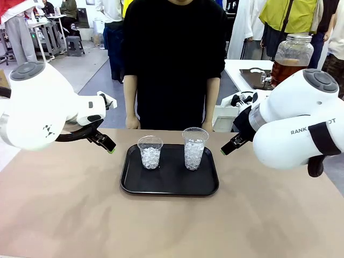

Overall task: Pour the drink into the iced cup.
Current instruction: Pick up the iced cup indicated by the human and present it to them.

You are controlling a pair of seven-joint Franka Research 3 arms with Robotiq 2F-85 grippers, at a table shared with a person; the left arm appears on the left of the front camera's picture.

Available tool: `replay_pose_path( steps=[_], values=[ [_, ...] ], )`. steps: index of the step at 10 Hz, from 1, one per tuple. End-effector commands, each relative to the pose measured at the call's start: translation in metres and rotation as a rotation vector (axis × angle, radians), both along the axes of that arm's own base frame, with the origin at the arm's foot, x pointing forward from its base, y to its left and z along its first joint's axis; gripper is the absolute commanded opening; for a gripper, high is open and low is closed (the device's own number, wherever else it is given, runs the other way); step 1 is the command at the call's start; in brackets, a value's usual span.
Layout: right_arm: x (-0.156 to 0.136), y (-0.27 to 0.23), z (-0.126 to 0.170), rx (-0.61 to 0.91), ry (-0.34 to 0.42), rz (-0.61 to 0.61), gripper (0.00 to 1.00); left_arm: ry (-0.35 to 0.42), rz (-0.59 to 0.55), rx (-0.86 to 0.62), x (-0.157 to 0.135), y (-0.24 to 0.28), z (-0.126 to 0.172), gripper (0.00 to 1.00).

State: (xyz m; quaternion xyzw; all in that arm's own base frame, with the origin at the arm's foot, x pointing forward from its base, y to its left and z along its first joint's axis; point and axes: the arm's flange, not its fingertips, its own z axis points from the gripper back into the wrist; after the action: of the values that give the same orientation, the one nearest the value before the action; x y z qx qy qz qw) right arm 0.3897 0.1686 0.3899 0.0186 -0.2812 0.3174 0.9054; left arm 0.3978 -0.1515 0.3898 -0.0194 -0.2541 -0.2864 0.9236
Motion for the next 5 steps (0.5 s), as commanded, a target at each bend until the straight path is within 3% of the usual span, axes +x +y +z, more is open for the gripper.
replay_pose_path(
  steps=[1, 3, 5],
  values=[
    [0.001, -0.001, 0.0, -0.005, -0.003, -0.001, 1.0, -0.007, -0.006, 0.005, -0.002, 0.0, 0.002, 1.0],
    [0.001, 0.0, 0.007, 0.003, 0.002, -0.005, 1.0, 0.006, -0.008, 0.003, -0.002, -0.003, 0.005, 1.0],
    [0.0, -0.002, 0.041, 0.085, 0.036, 0.011, 1.0, -0.015, -0.024, -0.047, -0.01, -0.006, 0.038, 1.0]
  ],
)
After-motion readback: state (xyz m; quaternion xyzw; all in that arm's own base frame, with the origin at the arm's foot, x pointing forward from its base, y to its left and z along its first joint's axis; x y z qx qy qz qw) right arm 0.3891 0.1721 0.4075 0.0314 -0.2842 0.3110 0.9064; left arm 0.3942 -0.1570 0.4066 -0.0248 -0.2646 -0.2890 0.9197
